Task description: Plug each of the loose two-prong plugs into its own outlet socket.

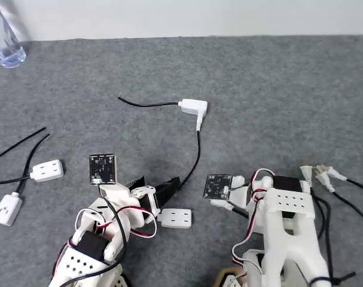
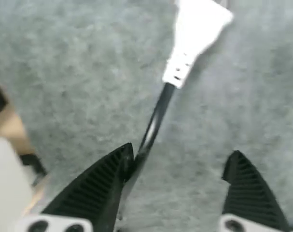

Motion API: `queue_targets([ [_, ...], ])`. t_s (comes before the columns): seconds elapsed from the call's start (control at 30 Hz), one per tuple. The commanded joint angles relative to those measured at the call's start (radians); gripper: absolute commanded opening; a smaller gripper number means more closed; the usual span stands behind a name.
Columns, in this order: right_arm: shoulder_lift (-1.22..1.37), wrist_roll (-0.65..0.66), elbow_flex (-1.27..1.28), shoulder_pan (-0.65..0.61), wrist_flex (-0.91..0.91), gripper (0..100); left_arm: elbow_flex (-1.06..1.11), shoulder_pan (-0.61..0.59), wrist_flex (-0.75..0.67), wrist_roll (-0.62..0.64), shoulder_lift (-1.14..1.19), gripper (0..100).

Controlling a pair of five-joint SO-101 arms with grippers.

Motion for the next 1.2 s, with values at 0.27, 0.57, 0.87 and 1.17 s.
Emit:
queue_targets([
  [0.27, -0.013, -0.222, -0.153, -0.285, 0.025, 34.2, -0.005, 0.005, -0.026, 0.003, -0.008, 32],
  [0.57, 0.019, -0.322, -0.169, -0.302, -0.062, 34.3, -0.007, 0.005, -0.026, 0.003, -0.008, 32],
  [0.87, 0.282, -0.664, -0.17, -0.489, -0.277, 34.1, -0.007, 0.002, -0.028, 0.003, -0.008, 32],
  [1.17, 0.28, -0.701, -0.167, -0.526, -0.297, 34.0, -0.007, 0.0, -0.029, 0.003, -0.008, 32],
])
